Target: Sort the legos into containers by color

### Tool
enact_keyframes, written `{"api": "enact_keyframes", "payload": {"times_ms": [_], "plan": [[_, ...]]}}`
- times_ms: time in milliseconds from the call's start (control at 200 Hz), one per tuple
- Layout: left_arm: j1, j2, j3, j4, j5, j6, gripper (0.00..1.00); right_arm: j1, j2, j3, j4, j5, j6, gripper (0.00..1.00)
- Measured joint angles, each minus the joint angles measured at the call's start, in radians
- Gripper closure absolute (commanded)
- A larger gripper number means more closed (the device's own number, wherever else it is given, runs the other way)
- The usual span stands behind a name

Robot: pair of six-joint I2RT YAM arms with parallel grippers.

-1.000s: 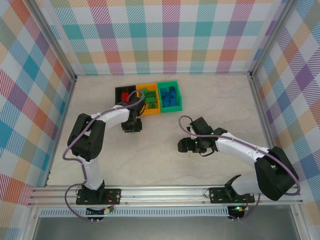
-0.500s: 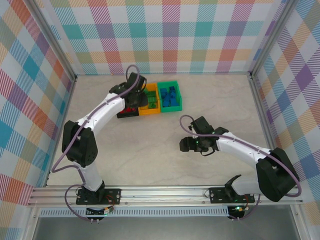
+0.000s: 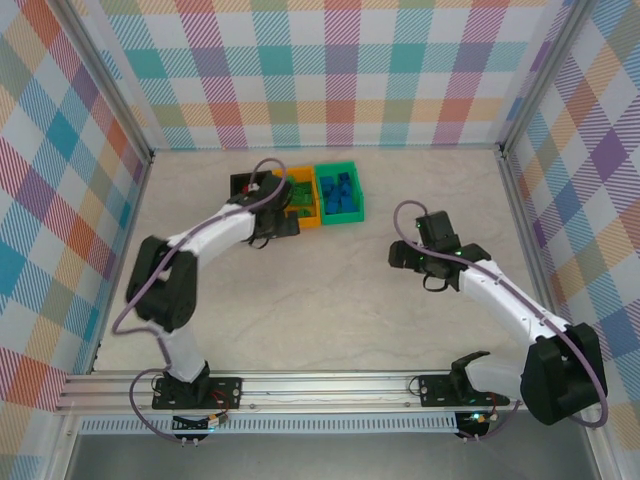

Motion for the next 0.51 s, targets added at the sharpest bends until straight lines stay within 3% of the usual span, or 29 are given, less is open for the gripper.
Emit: {"api": "enact_keyframes", "payload": {"times_ms": [105, 220, 345, 505], "plan": [[0.025, -0.274, -0.214, 0.112, -0.106, 0.004, 0.0, -0.021, -0.046, -0.106, 0.188, 0.164, -0.078, 0.0], [0.109, -0.49, -0.425, 0.288, -0.19, 0.063, 0.0, -0.047, -0.063, -0.28, 0.436, 0.267, -0.191, 0.01], [0.181, -0.55, -0.63, 0.48, -0.247, 0.171, 0.0, -0.111, 0.037, -0.322, 0.595, 0.306, -0.241, 0.01], [0.272, -0.545, -0.892, 0.795, -0.185, 0.279, 0.0, -0.138, 0.149, -0.355, 0.837, 0.291, -0.299, 0.0]]}}
